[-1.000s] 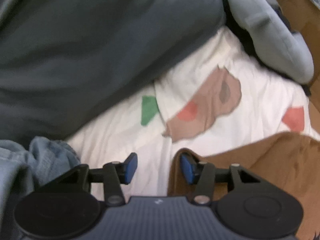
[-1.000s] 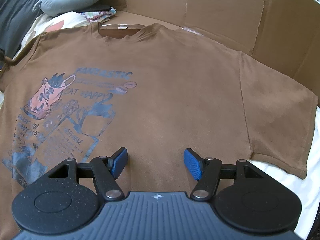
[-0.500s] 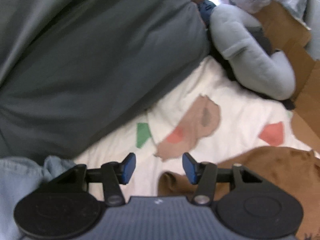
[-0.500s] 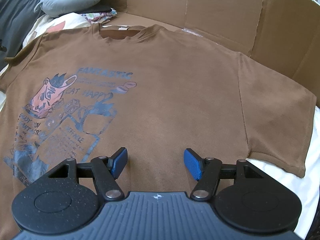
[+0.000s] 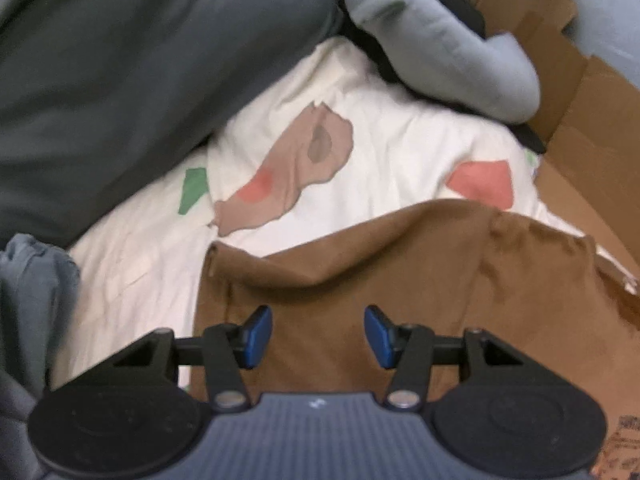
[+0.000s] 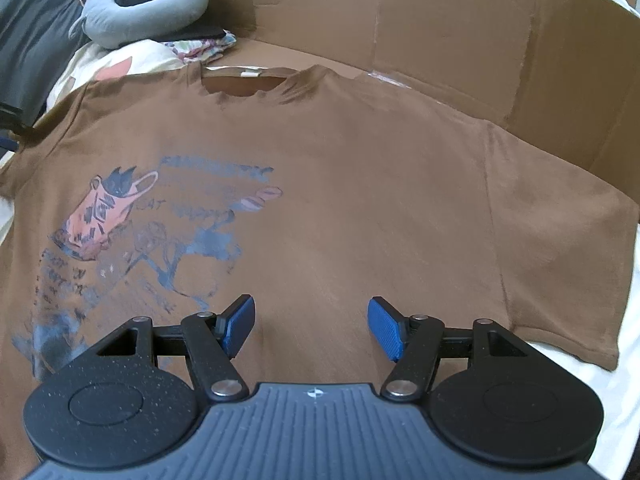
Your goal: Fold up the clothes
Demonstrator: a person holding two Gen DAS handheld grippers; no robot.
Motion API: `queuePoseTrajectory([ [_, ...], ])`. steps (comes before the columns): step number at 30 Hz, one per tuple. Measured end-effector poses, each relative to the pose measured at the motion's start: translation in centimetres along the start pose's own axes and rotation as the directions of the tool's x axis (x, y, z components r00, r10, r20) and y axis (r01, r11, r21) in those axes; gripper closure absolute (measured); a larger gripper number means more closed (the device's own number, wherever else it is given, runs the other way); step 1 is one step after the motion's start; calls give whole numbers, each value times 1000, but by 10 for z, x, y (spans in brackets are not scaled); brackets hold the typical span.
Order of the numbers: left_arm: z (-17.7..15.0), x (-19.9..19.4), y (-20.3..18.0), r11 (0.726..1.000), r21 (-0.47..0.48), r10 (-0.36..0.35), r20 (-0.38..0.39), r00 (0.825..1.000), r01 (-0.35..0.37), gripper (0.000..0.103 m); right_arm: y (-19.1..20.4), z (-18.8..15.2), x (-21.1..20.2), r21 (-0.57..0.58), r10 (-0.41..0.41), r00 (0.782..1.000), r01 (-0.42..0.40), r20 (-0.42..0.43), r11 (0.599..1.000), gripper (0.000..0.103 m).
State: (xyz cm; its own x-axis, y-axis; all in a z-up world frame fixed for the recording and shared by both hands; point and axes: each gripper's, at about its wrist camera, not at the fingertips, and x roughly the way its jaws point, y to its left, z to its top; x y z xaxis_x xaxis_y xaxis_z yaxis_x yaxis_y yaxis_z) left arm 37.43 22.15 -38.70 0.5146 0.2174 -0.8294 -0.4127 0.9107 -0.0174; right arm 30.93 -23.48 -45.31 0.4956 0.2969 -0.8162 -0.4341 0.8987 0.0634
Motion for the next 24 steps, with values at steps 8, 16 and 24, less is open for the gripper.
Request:
queuePoseTrajectory([
  [8,31,28,23,995,-62,73,20,997,-72,49,3,-1,3,-20,12,1000,-12,4,1000,34],
  [16,61,19,21,991,-107,93,71,993,-85,51,0,0,4,-9,14,1000,-14,13,1000,34],
  [24,63,2,-49,996,33,-85,90,992,82,59,0,-1,3,-11,12,1000,-12,14,1000,34],
])
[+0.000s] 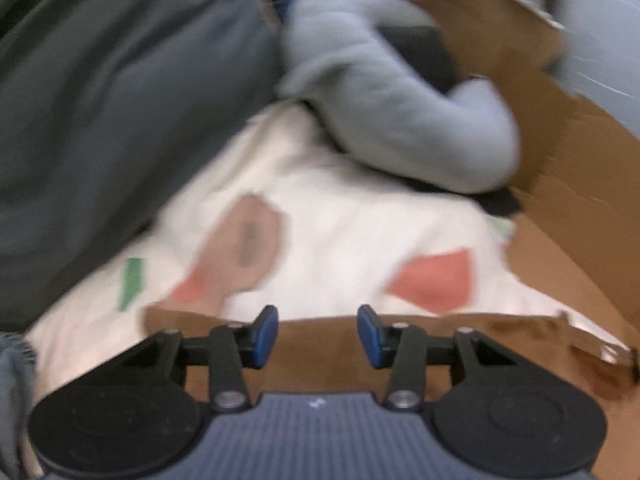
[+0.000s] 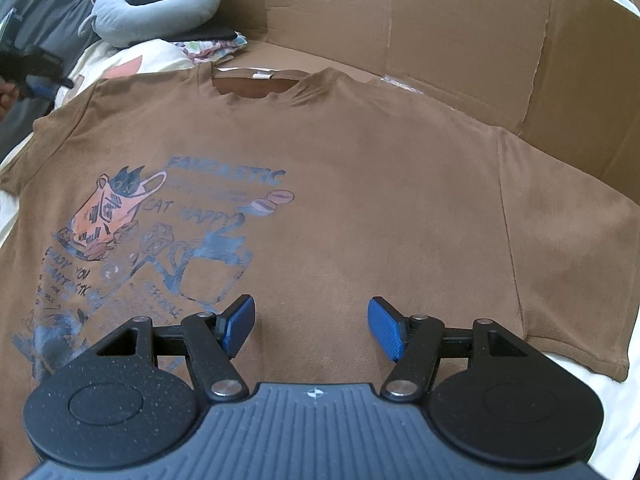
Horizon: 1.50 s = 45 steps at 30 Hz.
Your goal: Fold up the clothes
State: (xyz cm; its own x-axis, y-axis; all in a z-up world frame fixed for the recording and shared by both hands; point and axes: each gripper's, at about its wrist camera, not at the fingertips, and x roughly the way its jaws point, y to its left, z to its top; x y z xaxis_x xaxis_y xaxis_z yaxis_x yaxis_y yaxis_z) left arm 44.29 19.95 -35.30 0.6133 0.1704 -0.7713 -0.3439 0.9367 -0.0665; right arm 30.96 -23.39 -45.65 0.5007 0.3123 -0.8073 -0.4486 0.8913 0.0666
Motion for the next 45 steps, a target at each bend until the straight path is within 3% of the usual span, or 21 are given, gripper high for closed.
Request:
queuePoseTrajectory([
  [1,-1,0,-9,1000,16,-15,2,1000,15,60,-1,0,0,2,-1,1000,1,0,1000,34],
  [3,-3,4,-26,998,51,-47,-8,999,47,76,-3,-1,0,6,-4,1000,4,-1,1000,34],
  [5,-5,9,-41,995,79,-67,-24,997,68,86,-5,-2,0,9,-5,1000,5,-1,1000,34],
  [12,-1,38,-59,996,82,-34,-74,997,40,91,-8,-5,3,14,-1,1000,1,-5,1000,34],
  [24,11,60,-71,990,132,71,-98,993,-58,90,-13,-5,5,17,4,1000,-4,-4,1000,34],
  [31,25,30,-59,998,55,-27,-49,998,29,89,-22,-5,-2,34,-12,1000,12,12,999,34],
  [34,24,27,-62,997,30,-73,-69,995,75,89,-26,-6,-2,38,-21,1000,21,9,999,34],
  [40,6,48,-81,996,81,-23,-141,990,35,89,-29,-8,1,37,-28,1000,28,2,999,34],
  [45,6,62,-83,1000,8,-11,-149,989,13,75,-29,-9,4,31,-25,1000,25,-5,999,31],
])
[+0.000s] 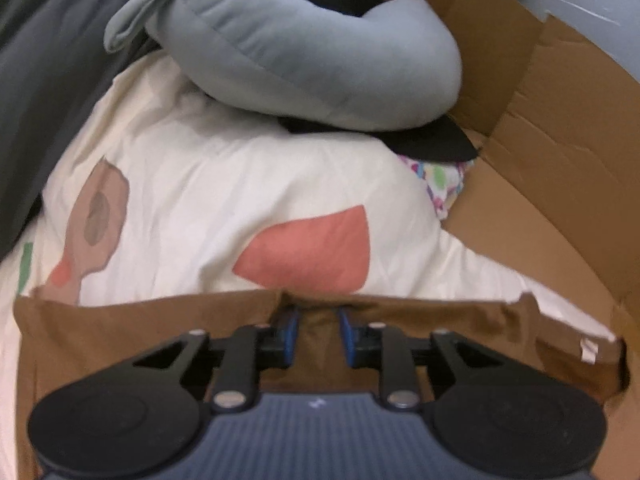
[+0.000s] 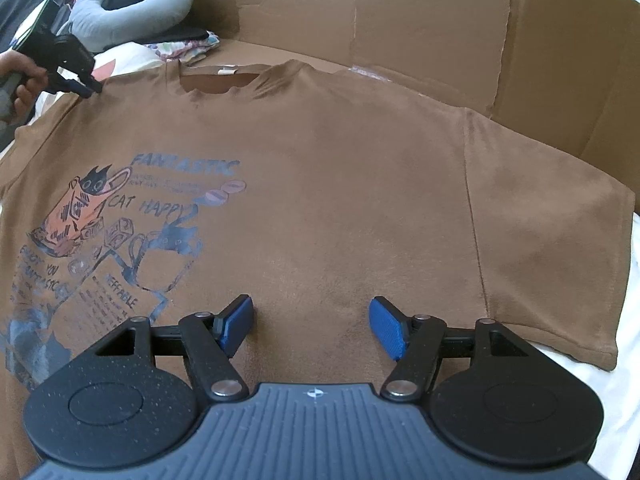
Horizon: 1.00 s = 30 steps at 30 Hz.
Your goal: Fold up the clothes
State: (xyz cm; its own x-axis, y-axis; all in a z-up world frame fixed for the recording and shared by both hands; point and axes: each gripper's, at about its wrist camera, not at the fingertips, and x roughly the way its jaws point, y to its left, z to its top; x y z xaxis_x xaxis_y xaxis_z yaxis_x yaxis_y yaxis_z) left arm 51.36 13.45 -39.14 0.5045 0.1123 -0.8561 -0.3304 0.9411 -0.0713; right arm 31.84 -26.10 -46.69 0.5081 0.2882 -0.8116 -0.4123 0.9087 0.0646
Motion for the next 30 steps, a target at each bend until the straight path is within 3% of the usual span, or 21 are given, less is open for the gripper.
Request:
queuePoseTrajectory([
  [10,7,-14,-13,1000,-4,26,-5,1000,-26,61,0,-1,-2,0,7,1000,-7,1,1000,29],
  [18,3,-13,-49,997,62,-40,-5,999,41,67,-3,-2,-3,-1,4,1000,-4,3,1000,29],
  [24,-1,9,-71,997,68,-32,-39,999,35,68,-12,0,-1,17,-4,1000,4,14,1000,29],
  [30,2,18,-82,998,63,26,-45,999,-23,68,-18,-2,-1,25,-2,1000,1,20,1000,29],
])
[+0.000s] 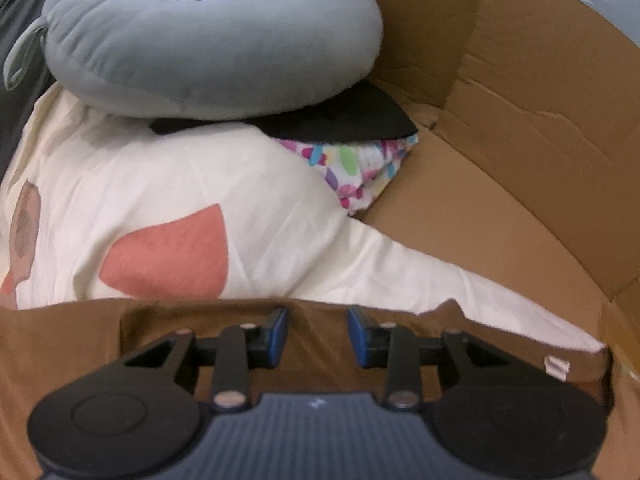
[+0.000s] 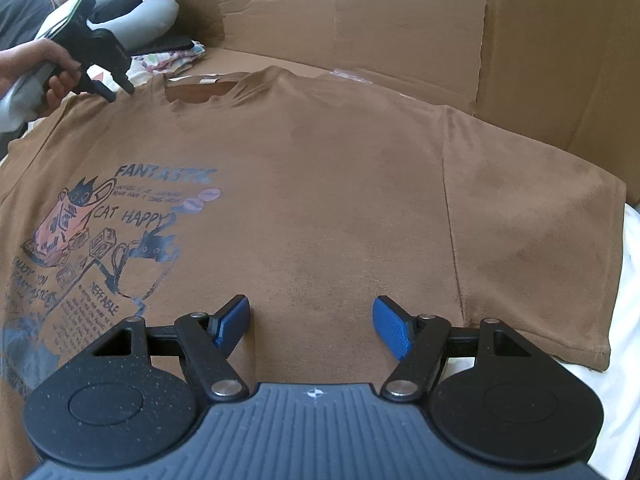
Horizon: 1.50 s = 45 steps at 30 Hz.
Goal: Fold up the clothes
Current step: 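Open the left tool and move the right tool toward the sleeve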
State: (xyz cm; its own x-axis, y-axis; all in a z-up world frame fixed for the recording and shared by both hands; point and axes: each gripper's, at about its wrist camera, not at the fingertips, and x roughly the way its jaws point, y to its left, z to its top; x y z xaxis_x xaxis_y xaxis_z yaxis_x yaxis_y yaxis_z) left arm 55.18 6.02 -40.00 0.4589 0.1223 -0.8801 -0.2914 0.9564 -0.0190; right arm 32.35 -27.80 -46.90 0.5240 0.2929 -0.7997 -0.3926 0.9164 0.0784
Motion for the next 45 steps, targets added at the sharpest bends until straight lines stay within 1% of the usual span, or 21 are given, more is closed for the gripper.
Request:
queuePoseTrajectory([
  [3,1,-5,-4,999,40,23,14,1000,-24,68,-3,0,-1,6,-1,1000,1,3,1000,29],
  [5,3,-11,-2,999,43,18,25,1000,-19,66,-5,-1,-3,14,-5,1000,5,5,1000,29],
  [6,4,-15,-1,999,40,11,27,1000,-12,58,-6,-1,-4,18,-8,1000,8,6,1000,29],
  [8,6,-24,5,999,37,-2,32,999,1,47,-8,-3,-8,22,-13,1000,12,6,1000,29],
  [11,6,-41,18,998,61,-17,43,999,14,47,-11,-7,-15,19,-18,1000,18,6,1000,29],
  [13,4,-55,30,995,97,-20,44,999,16,47,-13,-10,-20,22,-22,1000,22,8,1000,29],
  [15,0,-70,46,989,147,-5,61,998,-4,47,-16,-13,-24,27,-28,1000,27,9,999,29],
  [16,-2,-78,58,987,156,9,72,997,-20,47,-18,-16,-26,26,-30,1000,30,8,999,29],
  [19,-9,-91,94,994,104,28,69,997,-35,48,-20,-24,-27,5,-43,999,43,-8,999,29],
  [22,-22,-100,125,997,66,42,63,997,-46,48,-23,-32,-31,-15,-52,999,52,-10,999,29],
  [25,-43,-105,152,998,34,55,46,997,-57,48,-28,-38,-34,-6,-62,998,62,-22,998,29],
  [27,-61,-103,166,998,5,68,32,997,-68,52,-32,-42,-37,0,-71,997,71,-27,997,29],
  [29,-79,-101,175,996,15,86,10,996,-86,54,-35,-44,-39,8,-77,997,77,-33,997,29],
  [31,-95,-102,182,996,19,88,2,996,-88,55,-37,-46,-41,13,-80,996,81,-37,997,29],
  [33,-108,-103,191,997,-4,81,-12,997,-81,55,-39,-49,-43,21,-83,996,84,-43,996,29],
  [35,-118,-98,197,995,-16,94,-43,995,-94,55,-41,-52,-44,35,-82,995,84,-50,996,28],
  [37,-125,-89,201,991,-17,130,-67,989,-131,55,-43,-55,-46,45,-80,995,82,-55,996,28],
  [40,-135,-83,208,979,-27,198,-94,976,-202,55,-46,-58,-51,56,-87,995,90,-57,994,28],
  [43,-142,-87,215,976,-58,205,-91,975,-210,55,-54,-61,-57,84,-100,993,105,-61,991,29],
  [45,-143,-94,218,975,-71,203,-89,975,-209,57,-60,-62,-62,103,-105,992,112,-66,988,29],
])
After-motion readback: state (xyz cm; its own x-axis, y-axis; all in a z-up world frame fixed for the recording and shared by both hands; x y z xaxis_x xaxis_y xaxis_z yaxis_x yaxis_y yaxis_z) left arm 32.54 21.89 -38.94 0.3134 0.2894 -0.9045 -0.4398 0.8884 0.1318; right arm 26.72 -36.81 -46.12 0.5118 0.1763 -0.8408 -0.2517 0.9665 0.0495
